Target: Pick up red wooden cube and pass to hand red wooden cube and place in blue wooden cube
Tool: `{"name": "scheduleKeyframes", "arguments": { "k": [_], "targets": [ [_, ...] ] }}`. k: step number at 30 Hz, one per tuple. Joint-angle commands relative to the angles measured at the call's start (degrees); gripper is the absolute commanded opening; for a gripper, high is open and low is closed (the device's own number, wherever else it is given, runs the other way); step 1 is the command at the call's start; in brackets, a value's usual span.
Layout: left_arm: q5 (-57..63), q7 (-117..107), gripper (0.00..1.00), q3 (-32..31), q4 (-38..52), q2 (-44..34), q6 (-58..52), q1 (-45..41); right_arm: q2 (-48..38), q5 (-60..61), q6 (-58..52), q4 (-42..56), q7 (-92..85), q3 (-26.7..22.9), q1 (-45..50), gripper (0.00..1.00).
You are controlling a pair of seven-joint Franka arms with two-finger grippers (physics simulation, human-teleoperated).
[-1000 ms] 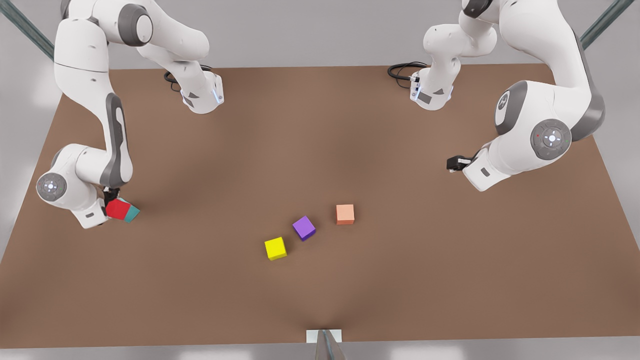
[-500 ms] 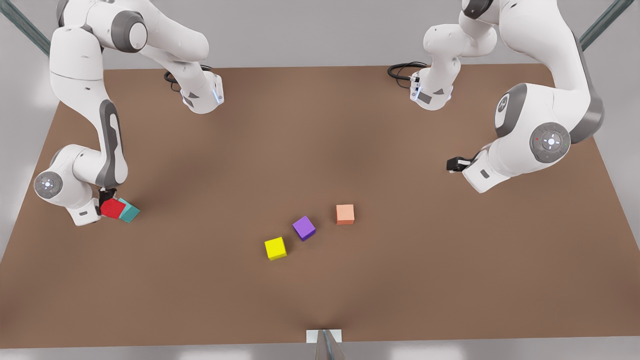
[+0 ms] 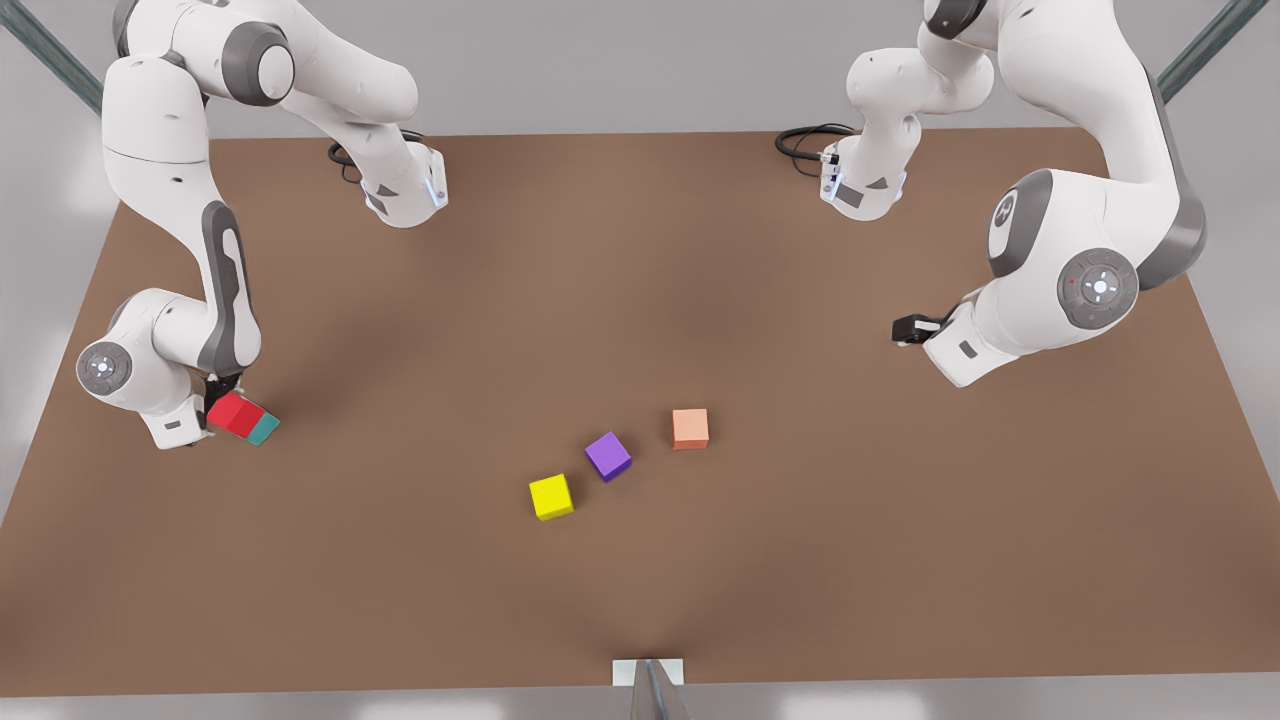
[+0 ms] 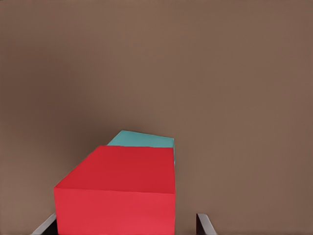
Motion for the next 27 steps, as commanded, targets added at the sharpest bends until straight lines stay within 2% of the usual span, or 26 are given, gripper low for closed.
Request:
{"name": "scheduleKeyframes", "arguments": {
  "k": [1,6,11,14,15,17,19,22,24,25,27],
  "targets": [
    [0.03,0.04,1.0,-0.04,0.02,-0.07,-0.05,0.01,-0.18,1.13,-0.63,0.02,0.93,0.08,0.05,1.0],
    [0.03,0.04,1.0,-0.04,0.02,-0.07,-0.05,0.01,-1.76,1.92,-3.27,1.08,0.75,0.34,0.23,1.0],
    [0.12,0.12,1.0,0.05,0.02,-0.07,-0.05,0.01,-6.06,3.67,-10.47,2.66,0.93,1.48,1.37,1.0],
    [0.12,0.12,1.0,0.05,0.02,-0.07,-0.14,0.01,-6.68,11.14,-22.69,11.27,1.89,2.19,2.34,1.0],
    [0.12,0.12,1.0,0.05,0.02,-0.07,-0.14,0.01,-5.63,12.73,-25.33,14.43,9.26,2.19,2.69,1.0],
    [0.12,0.12,1.0,-0.04,0.02,-0.07,-0.23,0.1,-5.28,12.55,-31.84,19.27,43.7,2.19,7.69,1.0],
    [0.12,0.21,1.0,0.05,0.02,-0.07,-0.23,0.1,-5.28,11.32,-35.17,24.36,65.33,2.1,10.77,1.0],
    [0.12,0.21,1.0,0.05,0.02,-0.07,-0.23,0.19,-6.77,11.23,-50.2,36.93,74.84,2.01,12.09,1.0],
    [0.12,0.21,1.0,0.05,0.02,-0.07,-0.23,0.19,-12.65,9.3,-49.6,31.6,75.37,2.19,13.67,1.0],
    [0.12,0.21,1.0,0.05,-0.06,-0.07,-0.23,0.19,-16.86,9.3,-44.07,24.65,76.68,2.19,14.2,1.0],
    [0.12,0.21,1.0,0.05,0.02,-0.07,-0.31,0.19,-16.79,9.12,-43.53,25.33,77.83,2.19,15.17,1.0]
  ]
}}
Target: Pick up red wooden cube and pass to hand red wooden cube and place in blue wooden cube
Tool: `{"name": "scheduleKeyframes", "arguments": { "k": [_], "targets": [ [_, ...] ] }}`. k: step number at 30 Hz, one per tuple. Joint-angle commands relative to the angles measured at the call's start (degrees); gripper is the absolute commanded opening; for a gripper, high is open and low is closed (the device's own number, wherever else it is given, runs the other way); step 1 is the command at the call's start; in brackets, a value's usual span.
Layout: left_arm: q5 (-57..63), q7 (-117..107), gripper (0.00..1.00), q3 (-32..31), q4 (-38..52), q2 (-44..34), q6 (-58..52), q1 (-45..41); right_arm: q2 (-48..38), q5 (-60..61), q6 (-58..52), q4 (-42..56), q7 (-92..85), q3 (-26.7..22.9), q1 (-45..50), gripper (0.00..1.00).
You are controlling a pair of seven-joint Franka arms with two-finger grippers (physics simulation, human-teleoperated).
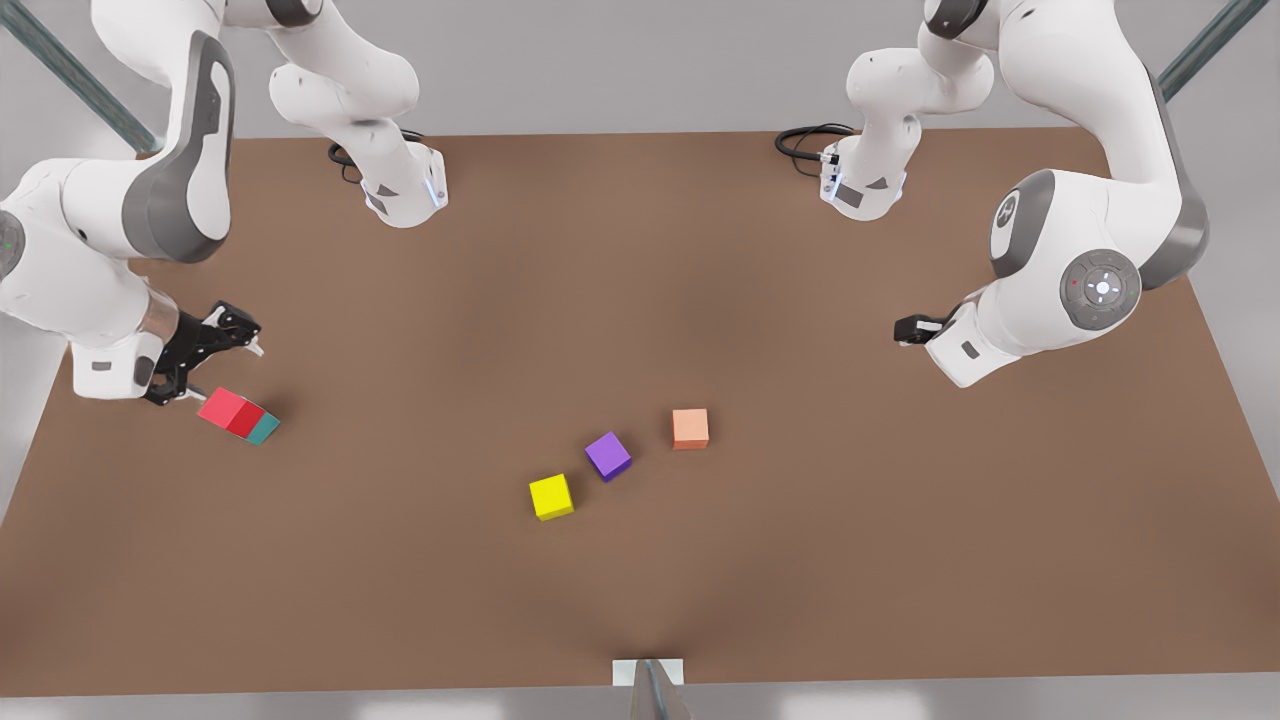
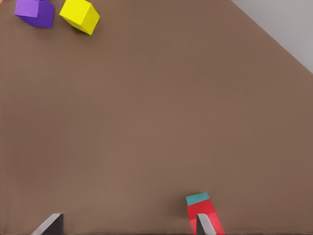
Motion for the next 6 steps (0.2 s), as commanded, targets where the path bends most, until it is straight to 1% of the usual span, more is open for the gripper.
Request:
{"name": "scheduleKeyframes", "arguments": {
  "k": [1,6],
  "targets": [
    [0.03,0.19,1.0,-0.1,0.03,-0.07,-0.12,0.0,-0.44,-0.41,-3.8,0.4,43.18,-0.04,0.22,1.0],
    [0.03,0.1,1.0,-0.02,0.03,-0.07,-0.12,0.0,-0.35,-0.33,-3.71,0.31,43.09,-0.13,0.13,1.0]
  ]
}}
